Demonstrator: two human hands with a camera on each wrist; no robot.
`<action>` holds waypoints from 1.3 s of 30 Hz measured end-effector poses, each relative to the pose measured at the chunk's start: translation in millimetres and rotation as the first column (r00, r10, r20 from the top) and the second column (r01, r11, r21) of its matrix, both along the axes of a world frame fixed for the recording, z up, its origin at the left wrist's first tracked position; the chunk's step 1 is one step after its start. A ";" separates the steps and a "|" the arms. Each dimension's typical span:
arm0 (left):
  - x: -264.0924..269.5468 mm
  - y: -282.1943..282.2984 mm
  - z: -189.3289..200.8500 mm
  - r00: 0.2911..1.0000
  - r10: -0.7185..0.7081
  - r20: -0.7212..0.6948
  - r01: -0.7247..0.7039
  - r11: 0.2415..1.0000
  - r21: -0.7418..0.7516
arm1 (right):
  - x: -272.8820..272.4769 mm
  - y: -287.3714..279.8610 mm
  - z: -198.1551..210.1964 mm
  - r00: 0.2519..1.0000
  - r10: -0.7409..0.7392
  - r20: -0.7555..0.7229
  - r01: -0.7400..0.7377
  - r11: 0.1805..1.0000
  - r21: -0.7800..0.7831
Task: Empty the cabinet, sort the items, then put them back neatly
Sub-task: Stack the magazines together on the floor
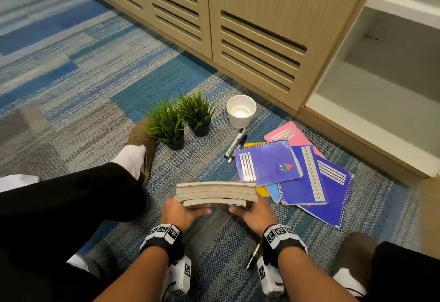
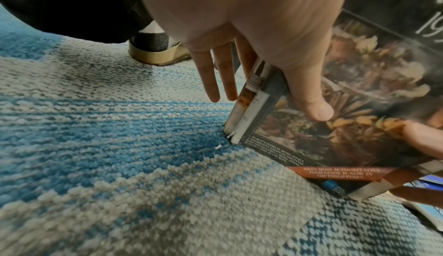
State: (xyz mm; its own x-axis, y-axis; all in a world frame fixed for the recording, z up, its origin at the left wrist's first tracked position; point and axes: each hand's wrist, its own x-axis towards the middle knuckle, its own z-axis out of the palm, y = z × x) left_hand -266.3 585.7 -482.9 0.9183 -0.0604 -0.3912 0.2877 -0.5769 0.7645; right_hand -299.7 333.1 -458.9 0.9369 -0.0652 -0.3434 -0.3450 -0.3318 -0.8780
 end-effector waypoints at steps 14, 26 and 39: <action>-3.7 -5.9 10.4 1.000 0.018 -0.010 -0.018 1.000 0.020 | 6.2 -3.4 -5.1 0.997 0.070 -0.041 -0.073 0.994 -0.076; 6.0 -7.5 10.5 1.000 0.014 -0.027 -0.015 0.999 -0.038 | 15.7 -6.9 -8.6 0.987 0.082 -0.136 -0.094 0.992 -0.085; 3.1 14.8 11.9 0.778 0.314 -0.544 -0.507 0.826 -0.248 | 47.0 49.2 -14.3 0.908 0.175 -0.382 -0.191 0.982 -0.005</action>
State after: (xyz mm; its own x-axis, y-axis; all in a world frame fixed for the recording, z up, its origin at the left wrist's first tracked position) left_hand -263.2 600.6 -471.0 0.5998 0.0553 -0.7982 0.8001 -0.0275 0.5993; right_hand -252.8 382.3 -473.1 0.7345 0.0730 -0.6746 -0.5777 -0.4544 -0.6781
